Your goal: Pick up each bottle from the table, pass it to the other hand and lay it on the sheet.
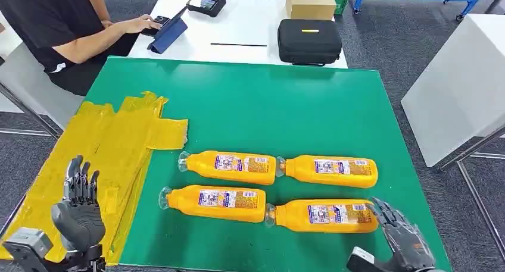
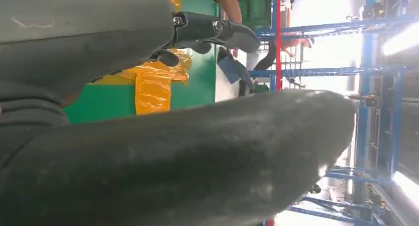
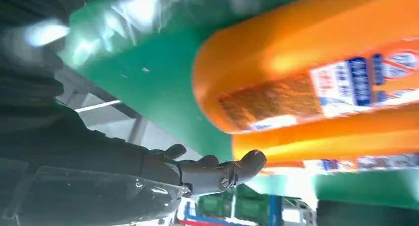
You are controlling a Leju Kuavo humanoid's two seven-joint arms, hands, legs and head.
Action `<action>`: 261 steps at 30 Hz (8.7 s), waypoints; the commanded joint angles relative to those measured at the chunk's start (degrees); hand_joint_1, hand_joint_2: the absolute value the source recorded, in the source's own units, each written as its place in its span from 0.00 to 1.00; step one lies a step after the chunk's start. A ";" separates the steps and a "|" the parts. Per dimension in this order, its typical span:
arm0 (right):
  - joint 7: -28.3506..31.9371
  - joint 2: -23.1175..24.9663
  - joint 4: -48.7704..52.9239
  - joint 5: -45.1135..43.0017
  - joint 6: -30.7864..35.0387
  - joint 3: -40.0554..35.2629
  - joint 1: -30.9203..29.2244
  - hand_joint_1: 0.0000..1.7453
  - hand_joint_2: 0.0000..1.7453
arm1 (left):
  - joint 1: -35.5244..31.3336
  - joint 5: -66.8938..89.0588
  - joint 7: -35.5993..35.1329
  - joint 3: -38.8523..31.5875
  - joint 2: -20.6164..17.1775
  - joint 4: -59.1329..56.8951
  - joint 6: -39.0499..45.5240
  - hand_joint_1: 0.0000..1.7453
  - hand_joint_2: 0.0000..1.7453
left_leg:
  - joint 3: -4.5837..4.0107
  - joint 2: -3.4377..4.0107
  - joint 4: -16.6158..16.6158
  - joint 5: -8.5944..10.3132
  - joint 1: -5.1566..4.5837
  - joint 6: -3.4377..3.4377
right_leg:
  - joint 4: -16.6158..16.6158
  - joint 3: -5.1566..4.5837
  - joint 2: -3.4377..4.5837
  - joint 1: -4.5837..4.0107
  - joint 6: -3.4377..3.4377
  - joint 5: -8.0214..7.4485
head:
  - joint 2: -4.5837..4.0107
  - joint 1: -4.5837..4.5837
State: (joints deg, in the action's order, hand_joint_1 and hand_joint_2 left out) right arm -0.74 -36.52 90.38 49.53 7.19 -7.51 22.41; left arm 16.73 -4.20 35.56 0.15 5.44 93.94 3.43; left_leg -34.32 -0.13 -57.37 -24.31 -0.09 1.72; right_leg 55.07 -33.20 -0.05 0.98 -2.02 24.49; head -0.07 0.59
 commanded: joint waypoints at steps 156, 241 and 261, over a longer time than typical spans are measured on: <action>12.62 54.98 -53.89 -7.46 2.18 -50.79 -50.45 1.00 1.00 | -18.76 -21.08 -13.22 11.75 2.53 -12.69 -7.83 1.00 1.00 | 0.73 0.91 0.12 -0.29 0.54 -0.12 | -0.56 0.71 -0.53 -0.35 -0.15 -0.14 | 0.00 -0.15; -0.03 35.38 -19.64 13.31 -8.91 -31.70 -26.49 0.00 1.00 | -20.57 71.84 -36.27 1.08 -5.70 -37.89 25.95 0.00 0.00 | 0.54 1.17 0.11 -0.12 0.47 -0.27 | -0.41 0.39 -0.31 -0.32 0.02 -0.33 | 0.00 -0.13; -2.23 37.56 -31.13 16.47 -6.95 -29.51 -33.01 0.00 1.00 | -21.56 66.90 -32.64 4.87 -8.16 -41.33 24.55 0.00 0.00 | 0.64 1.14 0.14 -0.14 0.45 -0.29 | -0.40 0.49 -0.31 -0.29 0.07 -0.28 | 0.00 -0.13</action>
State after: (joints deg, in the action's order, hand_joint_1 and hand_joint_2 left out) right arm -3.41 0.00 66.20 66.34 -0.13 -38.34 -8.11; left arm -3.23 64.26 2.41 2.67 -1.42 58.40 28.98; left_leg -33.92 1.07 -57.31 -24.39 0.40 1.50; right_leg 54.70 -32.89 -0.40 0.64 -2.04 24.13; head -0.07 0.46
